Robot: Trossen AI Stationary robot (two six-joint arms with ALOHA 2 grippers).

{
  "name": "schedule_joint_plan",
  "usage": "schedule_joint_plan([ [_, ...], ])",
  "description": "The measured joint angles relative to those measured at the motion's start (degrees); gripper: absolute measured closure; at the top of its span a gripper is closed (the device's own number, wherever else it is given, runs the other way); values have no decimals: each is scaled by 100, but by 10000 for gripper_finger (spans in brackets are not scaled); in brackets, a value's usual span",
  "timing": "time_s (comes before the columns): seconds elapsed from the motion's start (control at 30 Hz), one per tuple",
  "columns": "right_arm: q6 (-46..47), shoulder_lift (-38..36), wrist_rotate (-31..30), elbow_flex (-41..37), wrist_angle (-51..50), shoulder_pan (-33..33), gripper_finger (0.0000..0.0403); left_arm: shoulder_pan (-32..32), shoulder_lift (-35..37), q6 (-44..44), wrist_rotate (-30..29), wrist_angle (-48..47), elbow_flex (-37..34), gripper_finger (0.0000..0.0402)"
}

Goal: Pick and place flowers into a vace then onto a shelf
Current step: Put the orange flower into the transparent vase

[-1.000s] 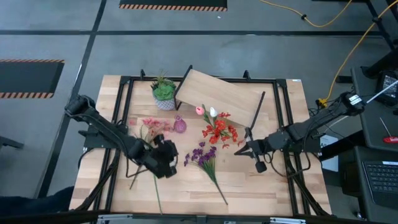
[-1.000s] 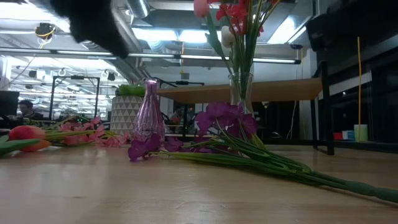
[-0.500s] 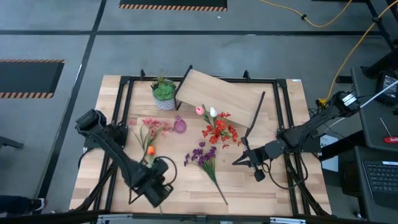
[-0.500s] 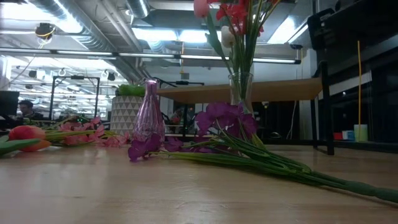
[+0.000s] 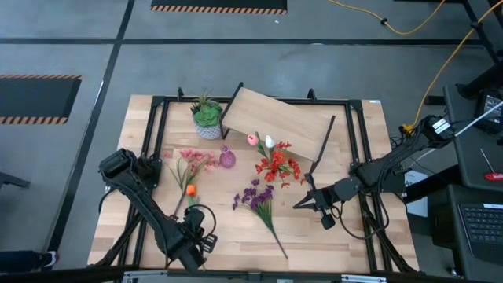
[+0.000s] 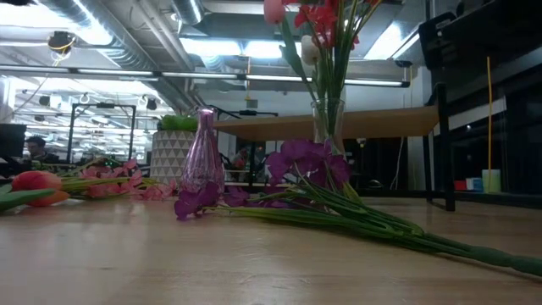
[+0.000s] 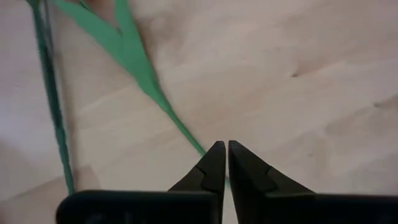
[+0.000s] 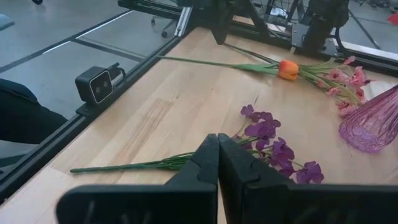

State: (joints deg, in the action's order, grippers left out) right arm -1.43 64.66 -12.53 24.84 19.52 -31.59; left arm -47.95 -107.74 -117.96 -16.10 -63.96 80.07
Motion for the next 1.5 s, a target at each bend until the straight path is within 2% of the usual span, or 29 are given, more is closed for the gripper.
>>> schedule_joint_plan([
  [0.43,126,0,21,0,-57,2,400,5,-291,-161,59,-398,-4,293],
  [0.7,131,0,56,0,-58,0,400,5,-291,-638,-52,-658,-7,247],
  [0.87,137,0,57,0,-61,-10,400,12,-291,-966,-98,-981,-9,238],
  [1.5,122,0,58,0,-72,-103,400,111,-315,-1295,-241,-966,-11,237],
])
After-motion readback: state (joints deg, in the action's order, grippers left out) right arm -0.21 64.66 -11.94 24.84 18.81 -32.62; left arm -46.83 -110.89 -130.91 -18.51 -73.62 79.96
